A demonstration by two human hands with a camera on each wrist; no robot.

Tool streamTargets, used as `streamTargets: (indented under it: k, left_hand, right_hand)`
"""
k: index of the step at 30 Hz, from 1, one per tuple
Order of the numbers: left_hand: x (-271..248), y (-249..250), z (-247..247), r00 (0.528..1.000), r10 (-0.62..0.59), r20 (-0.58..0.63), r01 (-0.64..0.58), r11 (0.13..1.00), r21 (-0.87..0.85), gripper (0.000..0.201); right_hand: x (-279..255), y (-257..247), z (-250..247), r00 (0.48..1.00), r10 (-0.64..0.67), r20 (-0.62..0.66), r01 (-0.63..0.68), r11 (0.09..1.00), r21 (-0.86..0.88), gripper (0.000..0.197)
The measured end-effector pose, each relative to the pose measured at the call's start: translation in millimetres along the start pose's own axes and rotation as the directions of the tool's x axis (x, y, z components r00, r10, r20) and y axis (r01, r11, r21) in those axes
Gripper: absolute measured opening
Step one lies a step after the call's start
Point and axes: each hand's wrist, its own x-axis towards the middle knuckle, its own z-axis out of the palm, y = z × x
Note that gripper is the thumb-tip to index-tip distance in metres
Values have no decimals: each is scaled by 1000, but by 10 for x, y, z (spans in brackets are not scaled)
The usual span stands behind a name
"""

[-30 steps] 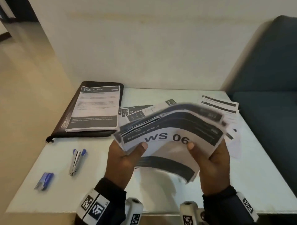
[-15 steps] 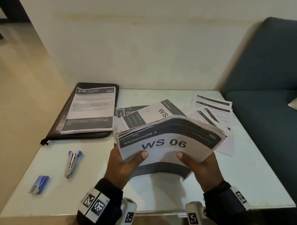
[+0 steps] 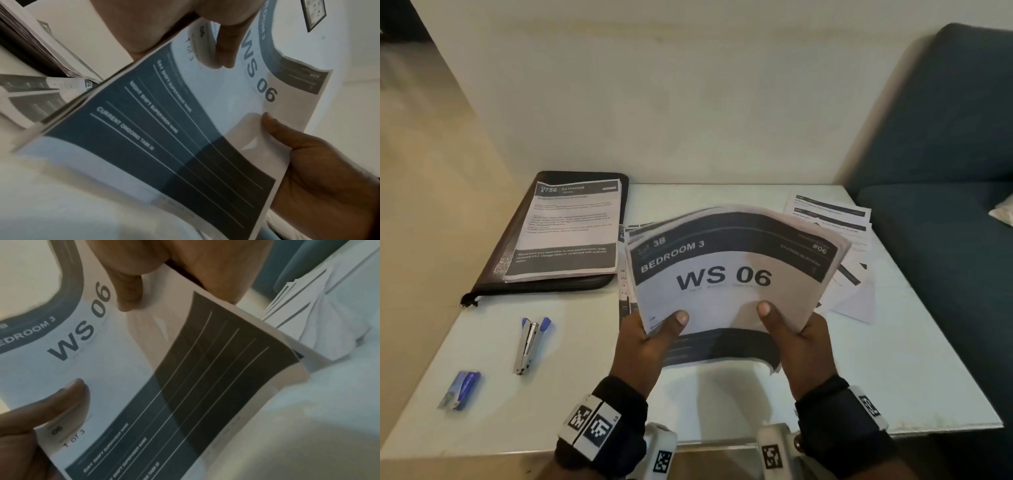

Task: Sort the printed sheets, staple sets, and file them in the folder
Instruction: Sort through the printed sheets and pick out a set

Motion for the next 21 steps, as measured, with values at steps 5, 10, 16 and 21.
streamTargets:
  k: [5, 10, 16, 21]
  left_hand:
    - [18, -160, 30, 993, -113, -34, 115, 991, 66, 39]
    - [51, -182, 3, 989, -143, -47, 147, 985, 86, 24]
    - [90, -148, -3, 977, -196, -83, 205, 972, 113, 11]
    - [119, -156, -29, 947, -314, -73, 313, 949, -28, 30]
  right_hand:
    - [-23, 305, 59, 989, 142, 43, -134, 979, -155, 29]
    - [29, 244, 82, 994, 105, -28, -108, 984, -139, 16]
    - [98, 330, 17, 999, 3, -53, -20, 940, -339, 13]
    - [155, 318, -17, 997, -71, -41, 41, 866, -499, 16]
